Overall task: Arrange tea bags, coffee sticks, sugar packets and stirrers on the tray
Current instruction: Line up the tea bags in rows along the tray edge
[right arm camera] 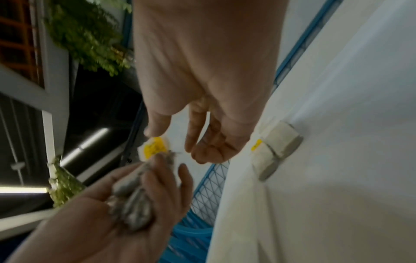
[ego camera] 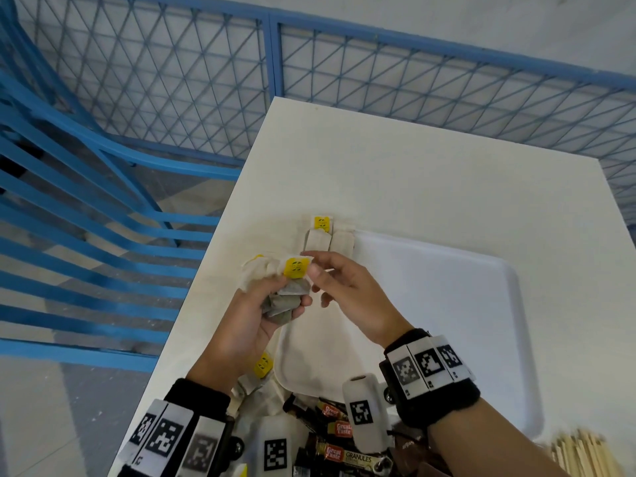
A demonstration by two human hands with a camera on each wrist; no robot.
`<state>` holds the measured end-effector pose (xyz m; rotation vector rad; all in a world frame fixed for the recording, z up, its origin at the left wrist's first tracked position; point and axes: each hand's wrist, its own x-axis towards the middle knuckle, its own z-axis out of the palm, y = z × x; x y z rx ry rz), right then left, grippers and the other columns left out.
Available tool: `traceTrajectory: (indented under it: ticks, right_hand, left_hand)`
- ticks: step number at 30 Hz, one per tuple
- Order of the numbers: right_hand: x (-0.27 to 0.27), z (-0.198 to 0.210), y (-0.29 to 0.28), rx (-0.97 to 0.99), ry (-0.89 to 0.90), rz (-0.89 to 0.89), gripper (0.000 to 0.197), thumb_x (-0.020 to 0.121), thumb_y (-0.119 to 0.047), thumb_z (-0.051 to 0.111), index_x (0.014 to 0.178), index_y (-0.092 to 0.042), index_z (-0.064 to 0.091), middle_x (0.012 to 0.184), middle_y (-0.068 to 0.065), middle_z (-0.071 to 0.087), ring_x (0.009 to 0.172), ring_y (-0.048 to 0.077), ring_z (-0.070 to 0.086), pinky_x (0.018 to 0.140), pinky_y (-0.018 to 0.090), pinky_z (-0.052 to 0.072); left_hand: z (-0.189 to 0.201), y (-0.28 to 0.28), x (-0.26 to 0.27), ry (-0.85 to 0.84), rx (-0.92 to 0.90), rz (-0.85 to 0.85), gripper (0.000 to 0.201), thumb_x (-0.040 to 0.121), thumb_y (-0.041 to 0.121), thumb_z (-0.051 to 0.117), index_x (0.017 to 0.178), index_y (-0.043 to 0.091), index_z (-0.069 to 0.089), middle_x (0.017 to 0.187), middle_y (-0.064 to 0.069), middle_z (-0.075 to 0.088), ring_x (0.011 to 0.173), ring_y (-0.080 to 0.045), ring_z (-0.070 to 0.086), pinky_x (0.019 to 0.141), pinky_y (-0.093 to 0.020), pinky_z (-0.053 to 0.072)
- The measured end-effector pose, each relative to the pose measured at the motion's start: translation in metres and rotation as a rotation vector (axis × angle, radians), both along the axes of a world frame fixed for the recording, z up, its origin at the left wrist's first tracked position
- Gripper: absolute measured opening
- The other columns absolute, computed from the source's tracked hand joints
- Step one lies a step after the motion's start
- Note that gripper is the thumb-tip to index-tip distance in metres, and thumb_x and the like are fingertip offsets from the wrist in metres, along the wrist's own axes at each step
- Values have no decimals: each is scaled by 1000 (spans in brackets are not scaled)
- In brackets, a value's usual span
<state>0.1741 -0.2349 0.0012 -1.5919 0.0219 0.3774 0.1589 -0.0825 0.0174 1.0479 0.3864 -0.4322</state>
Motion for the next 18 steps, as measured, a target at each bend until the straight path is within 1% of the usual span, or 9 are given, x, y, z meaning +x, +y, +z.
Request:
traceTrajectory:
  ticks: [2,4,7,9,10,12,14,16,18]
  right_hand:
    - [-4,1,3,12,-7,17,14,89,-19,60,102,-16,63,91,-5,64,73,7,56,62,24,47]
    - [-6,-1,6,3,-8,-23,11,89,-15,62,95,-6,63,82,-2,63,71,11,56,64,27,47]
    - [-7,-4,8,53,42,-85,24,89,-13,60,96,10,55,82,17,61,71,27,58,70,40,49]
    - [-8,-4,8,94,66,-120,21,88,-10,60,92,9,53,82,22,59,68,31,59,72,47,51]
    - [-9,-5,8,107,73,-147,16,87,-9,62,88,4,53,78,21,59,66,31,59,72,49,51]
    - [-10,-6,8,124,94,-211,14,84,-7,65,86,-5,51,72,16,57,64,27,58,71,45,52]
    - [-11,-8,7,161,122,-243,13,84,-5,65,86,-8,52,72,12,57,64,19,59,67,31,55]
    - [-13,-8,6,207,145,-248,9,86,-5,62,87,-7,54,79,14,59,68,17,61,65,25,56]
    - [-13,-9,5,253,165,-262,8,89,-7,58,93,-4,52,80,14,62,63,17,64,59,23,55]
  left_hand:
    - [-1,-1,-2,-37,66,-45,21,93,9,44,94,5,64,75,-9,69,64,-16,65,62,-23,55]
    - [-2,-2,-4,-66,127,-77,15,89,11,53,95,5,65,76,-8,69,65,-15,65,63,-24,54]
    - [-5,-1,-5,-88,190,-90,17,88,13,57,100,3,64,76,-8,69,67,-15,65,64,-22,54]
    - [-6,0,-6,-98,222,-109,17,89,13,54,99,4,65,74,-6,69,69,-14,65,64,-21,53]
    - [-6,0,-6,-101,236,-117,16,89,13,54,98,5,66,72,-5,69,70,-13,66,63,-20,53]
    - [-7,-1,-7,-107,253,-120,15,90,14,55,97,6,66,73,-5,70,70,-12,67,62,-20,52]
    - [-9,0,-8,-100,252,-105,17,90,15,55,98,6,65,74,-5,71,70,-12,67,62,-20,52]
    - [-11,1,-8,-79,242,-75,16,89,16,55,95,6,65,72,-5,70,69,-13,68,62,-20,53]
    - [-12,3,-9,-53,242,-33,13,89,15,56,88,6,64,65,-6,68,67,-14,68,61,-20,54]
